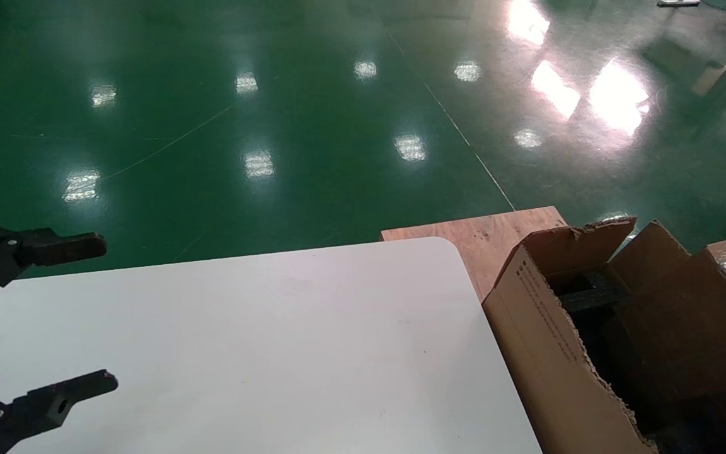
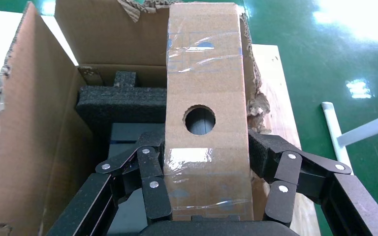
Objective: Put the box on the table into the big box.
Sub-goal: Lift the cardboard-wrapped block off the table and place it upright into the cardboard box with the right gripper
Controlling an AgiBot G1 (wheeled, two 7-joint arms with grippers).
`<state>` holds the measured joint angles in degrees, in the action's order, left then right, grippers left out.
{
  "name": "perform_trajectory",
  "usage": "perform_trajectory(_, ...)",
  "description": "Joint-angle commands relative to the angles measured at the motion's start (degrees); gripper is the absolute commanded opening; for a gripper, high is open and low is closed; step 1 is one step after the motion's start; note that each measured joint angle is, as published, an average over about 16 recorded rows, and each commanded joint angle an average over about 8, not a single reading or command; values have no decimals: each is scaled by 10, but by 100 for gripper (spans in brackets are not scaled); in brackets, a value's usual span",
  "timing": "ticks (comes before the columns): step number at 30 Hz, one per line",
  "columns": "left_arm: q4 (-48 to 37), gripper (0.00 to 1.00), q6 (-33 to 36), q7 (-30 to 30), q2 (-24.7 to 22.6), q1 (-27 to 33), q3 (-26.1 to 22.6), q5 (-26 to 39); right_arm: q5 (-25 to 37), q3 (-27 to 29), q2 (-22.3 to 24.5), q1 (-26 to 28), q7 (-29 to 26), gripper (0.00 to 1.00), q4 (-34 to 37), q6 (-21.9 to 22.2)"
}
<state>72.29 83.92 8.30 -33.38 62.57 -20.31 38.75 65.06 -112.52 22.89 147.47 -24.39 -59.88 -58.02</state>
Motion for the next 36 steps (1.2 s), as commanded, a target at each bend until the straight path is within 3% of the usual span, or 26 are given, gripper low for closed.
perform_trajectory(1,0,100,0,0,0,0,0,0,14,24,12,-18,-19,0,-27,2)
perform_trajectory(7,0,100,0,0,0,0,0,0,46,48,36,-48,-63,0,-76,17)
perform_trajectory(12,0,100,0,0,0,0,0,0,59,51,45,-56,-59,0,-66,20)
perform_trajectory(22,0,100,0,0,0,0,0,0,40,36,29,-32,19,0,25,-6)
perform_trajectory(36,0,100,0,0,0,0,0,0,-17,-79,-17,86,127,0,162,-13)
